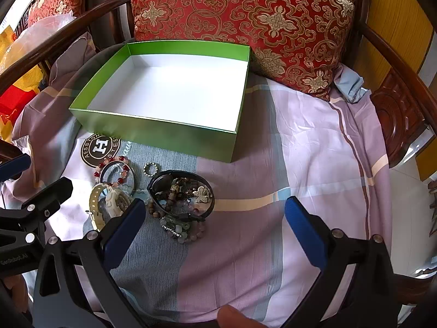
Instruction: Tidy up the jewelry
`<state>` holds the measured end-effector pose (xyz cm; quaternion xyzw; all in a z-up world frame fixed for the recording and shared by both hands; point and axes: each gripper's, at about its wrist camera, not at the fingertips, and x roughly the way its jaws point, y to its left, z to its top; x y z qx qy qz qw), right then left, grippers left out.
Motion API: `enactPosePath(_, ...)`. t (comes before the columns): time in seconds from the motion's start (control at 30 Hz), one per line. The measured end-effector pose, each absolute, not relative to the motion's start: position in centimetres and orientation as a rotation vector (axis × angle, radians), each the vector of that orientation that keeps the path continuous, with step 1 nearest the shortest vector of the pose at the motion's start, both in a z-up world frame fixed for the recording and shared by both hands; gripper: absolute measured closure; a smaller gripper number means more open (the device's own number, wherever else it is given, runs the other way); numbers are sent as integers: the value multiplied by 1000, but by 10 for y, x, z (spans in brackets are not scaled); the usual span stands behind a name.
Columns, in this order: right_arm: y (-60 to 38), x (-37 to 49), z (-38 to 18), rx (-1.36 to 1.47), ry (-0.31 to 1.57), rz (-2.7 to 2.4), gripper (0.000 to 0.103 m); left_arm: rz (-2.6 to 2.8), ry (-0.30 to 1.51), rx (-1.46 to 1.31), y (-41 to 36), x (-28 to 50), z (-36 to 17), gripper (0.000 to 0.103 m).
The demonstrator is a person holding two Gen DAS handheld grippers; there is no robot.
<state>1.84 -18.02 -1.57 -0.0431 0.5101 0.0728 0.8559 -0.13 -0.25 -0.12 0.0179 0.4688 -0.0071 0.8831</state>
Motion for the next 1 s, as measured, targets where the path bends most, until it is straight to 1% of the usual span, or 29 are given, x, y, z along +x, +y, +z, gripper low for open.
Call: enactPosePath(1.0, -181, 17, -17, -91, 1071, 151, 1, -16, 978, 45, -7, -2, -3, 2)
